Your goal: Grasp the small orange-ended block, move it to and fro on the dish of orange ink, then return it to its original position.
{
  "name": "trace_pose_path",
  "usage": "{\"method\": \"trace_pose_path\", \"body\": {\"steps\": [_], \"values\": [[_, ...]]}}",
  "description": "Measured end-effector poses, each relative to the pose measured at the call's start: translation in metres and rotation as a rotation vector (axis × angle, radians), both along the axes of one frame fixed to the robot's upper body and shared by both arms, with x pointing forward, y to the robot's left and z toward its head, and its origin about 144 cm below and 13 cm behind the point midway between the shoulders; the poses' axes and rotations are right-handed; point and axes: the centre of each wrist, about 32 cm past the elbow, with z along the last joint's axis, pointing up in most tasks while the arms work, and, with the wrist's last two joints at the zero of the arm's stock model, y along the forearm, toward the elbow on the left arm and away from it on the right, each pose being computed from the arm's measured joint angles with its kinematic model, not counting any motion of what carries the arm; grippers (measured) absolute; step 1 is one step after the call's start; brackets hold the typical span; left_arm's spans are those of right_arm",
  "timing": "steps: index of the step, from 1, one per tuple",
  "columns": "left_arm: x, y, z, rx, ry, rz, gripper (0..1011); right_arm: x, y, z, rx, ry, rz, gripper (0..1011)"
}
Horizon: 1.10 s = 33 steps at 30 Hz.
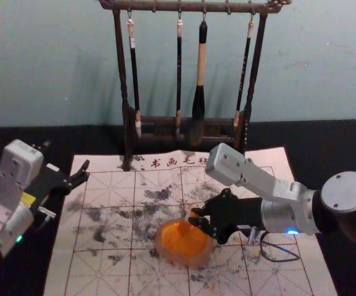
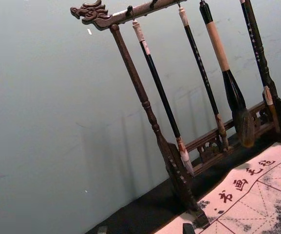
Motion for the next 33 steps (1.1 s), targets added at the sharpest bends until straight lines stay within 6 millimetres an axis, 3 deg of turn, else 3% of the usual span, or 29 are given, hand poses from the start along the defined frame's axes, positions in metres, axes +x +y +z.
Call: {"method": "trace_pose_path", "body": {"steps": [18,33], "values": [[0.0,0.0,0.0,0.0,0.0,0.0,1002,-0.018,-0.014,0.011,-0.015,-0.005,-0.004,84],[0.0,0.0,0.0,0.0,0.0,0.0,1001,-0.028,-0.009,0.011,-0.014,0.022,0.056,85]]}}
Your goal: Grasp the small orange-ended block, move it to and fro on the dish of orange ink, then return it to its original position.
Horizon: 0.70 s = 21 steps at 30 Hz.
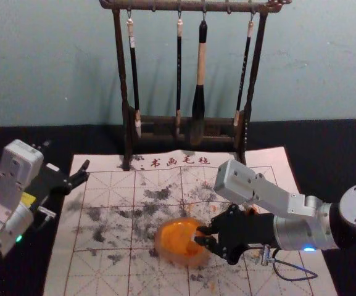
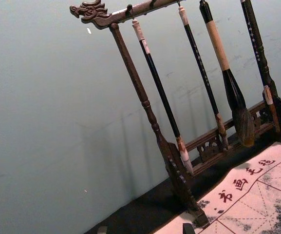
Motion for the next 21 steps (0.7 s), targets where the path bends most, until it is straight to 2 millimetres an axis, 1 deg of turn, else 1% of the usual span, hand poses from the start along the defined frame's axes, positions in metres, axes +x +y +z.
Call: {"method": "trace_pose_path", "body": {"steps": [10,21], "values": [[0.0,0.0,0.0,0.0,0.0,0.0,1001,0.001,0.007,0.001,0.003,-0.001,0.019,84],[0.0,0.0,0.0,0.0,0.0,0.0,1001,0.011,0.008,0.0,-0.007,-0.013,-0.02,84]]}}
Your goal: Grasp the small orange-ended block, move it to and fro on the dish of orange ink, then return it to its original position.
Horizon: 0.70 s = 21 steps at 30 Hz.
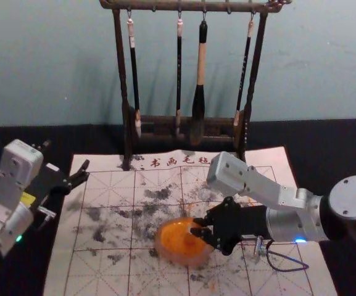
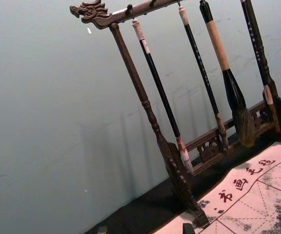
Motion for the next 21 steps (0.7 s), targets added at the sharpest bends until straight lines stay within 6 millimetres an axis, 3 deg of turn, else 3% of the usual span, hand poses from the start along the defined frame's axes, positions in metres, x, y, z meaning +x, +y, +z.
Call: {"method": "trace_pose_path", "body": {"steps": [21], "values": [[0.0,0.0,0.0,0.0,0.0,0.0,1001,-0.002,-0.012,0.008,0.021,-0.01,-0.032,84]]}}
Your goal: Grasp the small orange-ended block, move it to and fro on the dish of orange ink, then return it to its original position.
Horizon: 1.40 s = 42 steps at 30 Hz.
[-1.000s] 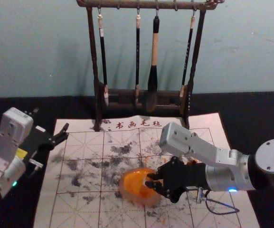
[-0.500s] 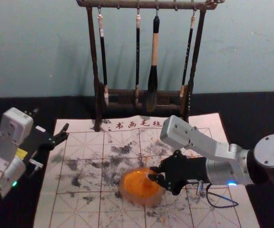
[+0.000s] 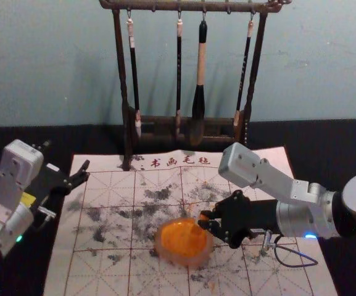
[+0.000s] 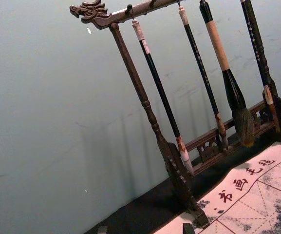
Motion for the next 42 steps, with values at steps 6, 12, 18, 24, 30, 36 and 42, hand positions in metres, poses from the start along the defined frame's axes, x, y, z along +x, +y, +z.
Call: {"method": "trace_pose_path", "body": {"steps": [6,12,18,24,30,36,42], "values": [[0.0,0.0,0.0,0.0,0.0,0.0,1001,-0.003,-0.008,0.006,0.02,-0.015,-0.024,84],[0.0,0.0,0.0,0.0,0.0,0.0,1001,-0.006,-0.022,0.013,0.041,-0.028,-0.07,84],[0.0,0.0,0.0,0.0,0.0,0.0,1002,-0.009,-0.038,0.019,0.06,-0.04,-0.121,84],[0.0,0.0,0.0,0.0,0.0,0.0,1001,-0.014,-0.054,0.024,0.078,-0.055,-0.179,84],[0.0,0.0,0.0,0.0,0.0,0.0,1001,-0.02,-0.064,0.024,0.076,-0.054,-0.223,84],[0.0,0.0,0.0,0.0,0.0,0.0,1001,-0.026,-0.07,0.023,0.075,-0.048,-0.243,84],[0.0,0.0,0.0,0.0,0.0,0.0,1001,-0.03,-0.074,0.021,0.069,-0.037,-0.25,84]]}}
